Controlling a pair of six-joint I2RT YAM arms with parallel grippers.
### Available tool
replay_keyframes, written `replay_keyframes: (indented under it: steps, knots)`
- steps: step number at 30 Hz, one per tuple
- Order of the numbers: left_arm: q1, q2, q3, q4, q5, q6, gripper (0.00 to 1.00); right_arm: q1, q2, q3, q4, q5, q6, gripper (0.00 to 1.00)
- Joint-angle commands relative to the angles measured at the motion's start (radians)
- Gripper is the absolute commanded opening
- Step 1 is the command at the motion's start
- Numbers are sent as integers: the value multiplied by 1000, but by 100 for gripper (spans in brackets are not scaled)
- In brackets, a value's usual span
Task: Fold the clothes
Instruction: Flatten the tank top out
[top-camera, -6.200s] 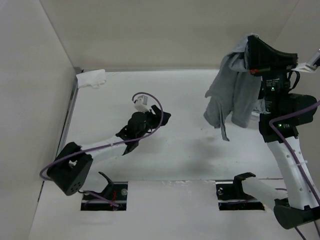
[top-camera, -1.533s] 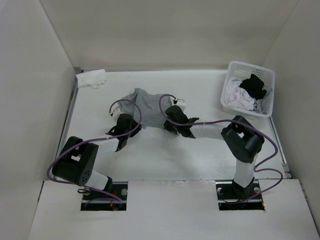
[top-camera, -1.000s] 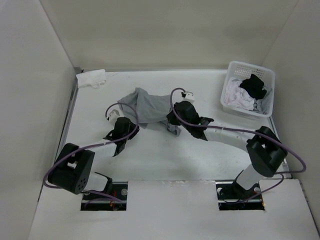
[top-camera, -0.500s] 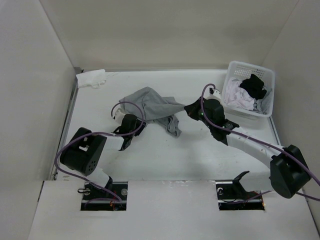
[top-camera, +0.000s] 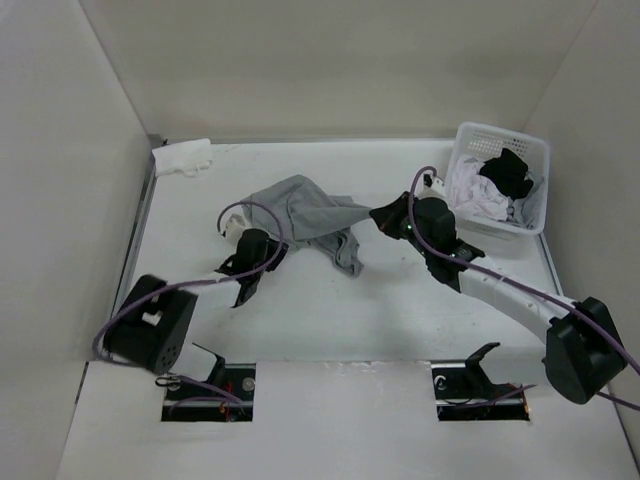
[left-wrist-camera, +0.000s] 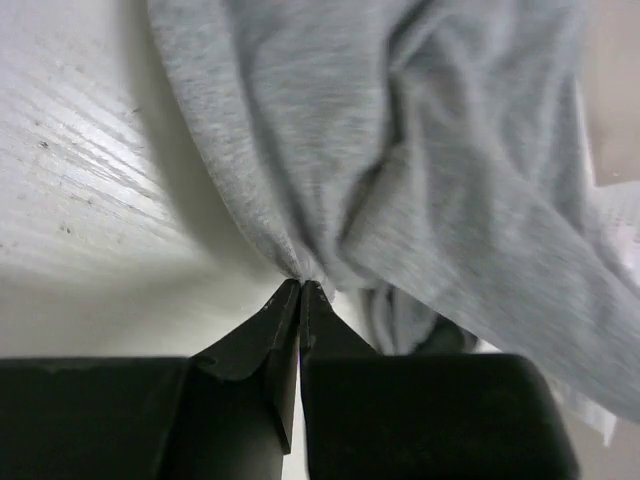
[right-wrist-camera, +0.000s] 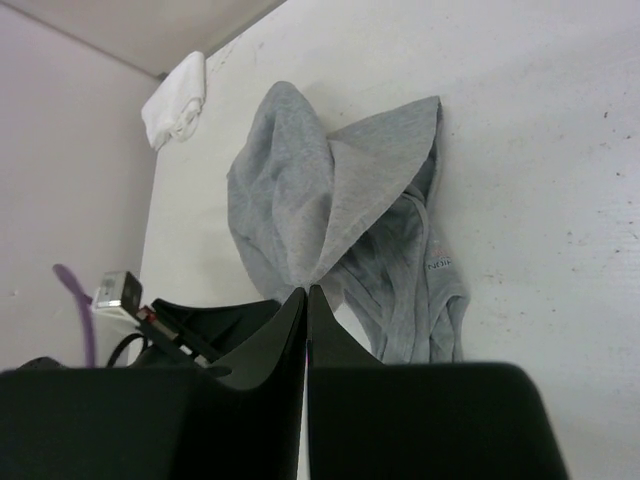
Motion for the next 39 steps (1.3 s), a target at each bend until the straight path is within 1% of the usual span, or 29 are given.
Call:
replay_keyframes:
  steps: [1, 2, 4, 6, 7, 8, 11, 14, 16, 18, 19, 21, 22, 24, 25, 27, 28, 29, 30, 31, 32, 33, 34, 35, 36, 37, 38, 39]
  knots:
    - [16, -323, 11, -104, -53, 120, 0, 2, -142, 3, 35, -5, -36, 1]
    - [28, -478, 43, -197, -76, 175, 0, 3, -197, 11, 9, 5, -57, 1]
    - [41, -643, 111, -311, -105, 243, 0, 28, -304, 36, -48, 39, -103, 0]
    - [50, -764, 208, -399, -134, 310, 0, 55, -390, 71, -108, 85, -146, 0]
    - [55, -795, 242, -417, -139, 330, 0, 78, -444, 101, -147, 122, -178, 0]
    - [59, -847, 317, -442, -148, 361, 0, 109, -496, 140, -189, 168, -212, 0]
    - [59, -909, 441, -448, -154, 380, 0, 190, -578, 244, -260, 281, -279, 0]
    - [55, -952, 550, -413, -179, 390, 0, 355, -631, 405, -278, 427, -396, 0]
    - [55, -961, 607, -399, -190, 410, 0, 446, -632, 485, -274, 479, -459, 0]
    - [62, -951, 687, -396, -194, 436, 0, 585, -598, 589, -271, 537, -545, 0]
    - [64, -943, 705, -395, -193, 439, 0, 613, -578, 615, -264, 559, -577, 0]
    - [67, -917, 732, -395, -194, 455, 0, 632, -535, 654, -255, 582, -626, 0]
    - [67, -894, 741, -395, -194, 461, 0, 609, -508, 671, -251, 584, -642, 0]
    - [68, -836, 739, -395, -194, 481, 0, 507, -448, 688, -258, 540, -630, 0]
    - [70, -778, 720, -395, -185, 482, 0, 409, -394, 689, -281, 447, -570, 0]
    - [79, -713, 695, -395, -185, 487, 0, 259, -317, 688, -329, 299, -446, 0]
    - [97, -650, 667, -385, -179, 472, 0, 150, -262, 679, -338, 175, -365, 0]
    - [128, -580, 646, -373, -158, 438, 0, 49, -195, 666, -327, 48, -285, 0]
    - [154, -538, 637, -367, -141, 417, 0, -9, -140, 660, -303, -24, -245, 0]
    - [227, -421, 641, -347, -68, 337, 0, -74, -48, 669, -269, -84, -212, 0]
    - [255, -371, 658, -335, -40, 315, 0, -101, 20, 698, -263, -112, -206, 0]
    - [292, -295, 702, -317, -12, 289, 0, -119, 102, 761, -272, -128, -211, 0]
    - [300, -277, 715, -315, -7, 286, 0, -127, 162, 819, -286, -137, -214, 0]
    - [321, -187, 810, -319, 11, 283, 0, -133, 213, 879, -306, -143, -215, 0]
    - [331, -130, 892, -325, 19, 284, 0, -147, 287, 992, -345, -145, -221, 0]
    - [337, -104, 941, -327, 27, 286, 0, -158, 319, 1054, -367, -146, -227, 0]
    - [348, -52, 1056, -338, 45, 295, 0, -164, 368, 1174, -404, -148, -237, 0]
    - [349, -32, 1115, -356, 51, 298, 0, -166, 393, 1245, -425, -151, -241, 0]
